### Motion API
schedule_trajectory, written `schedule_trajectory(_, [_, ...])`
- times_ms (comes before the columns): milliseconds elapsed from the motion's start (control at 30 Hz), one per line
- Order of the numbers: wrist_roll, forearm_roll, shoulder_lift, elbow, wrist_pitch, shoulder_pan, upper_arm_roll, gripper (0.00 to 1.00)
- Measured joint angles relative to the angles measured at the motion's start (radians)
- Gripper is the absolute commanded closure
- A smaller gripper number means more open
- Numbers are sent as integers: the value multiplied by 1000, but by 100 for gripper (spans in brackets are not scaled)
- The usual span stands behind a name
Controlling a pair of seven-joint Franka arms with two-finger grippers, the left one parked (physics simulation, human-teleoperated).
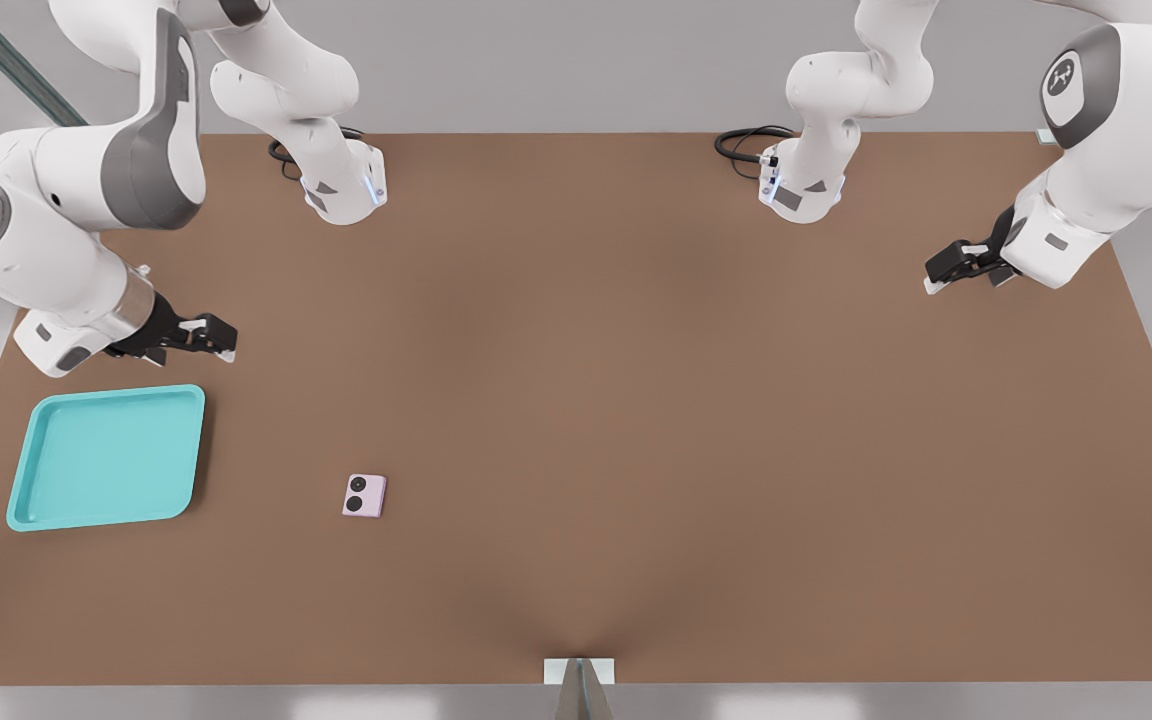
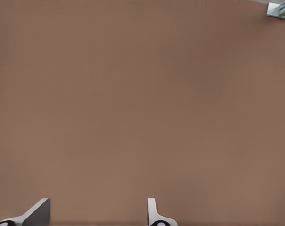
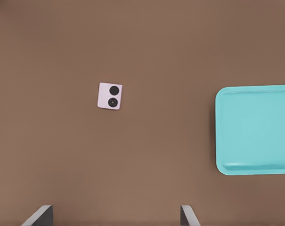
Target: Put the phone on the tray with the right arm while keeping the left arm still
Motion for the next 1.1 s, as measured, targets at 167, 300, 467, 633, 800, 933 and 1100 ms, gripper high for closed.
schedule_trajectory(167, [1,-1,63,39,15,4,0,0])
schedule_trajectory(300, [4,-1,287,160,76,24,2,0])
schedule_trajectory(467, [11,0,473,164,238,49,3,0])
schedule_trajectory(633, [36,17,646,162,397,72,26,0])
schedule_trajectory(800, [90,28,715,159,510,112,31,0])
schedule_trajectory(933, [127,30,730,96,583,111,31,0])
schedule_trajectory(1100, [166,33,724,32,658,98,31,0])
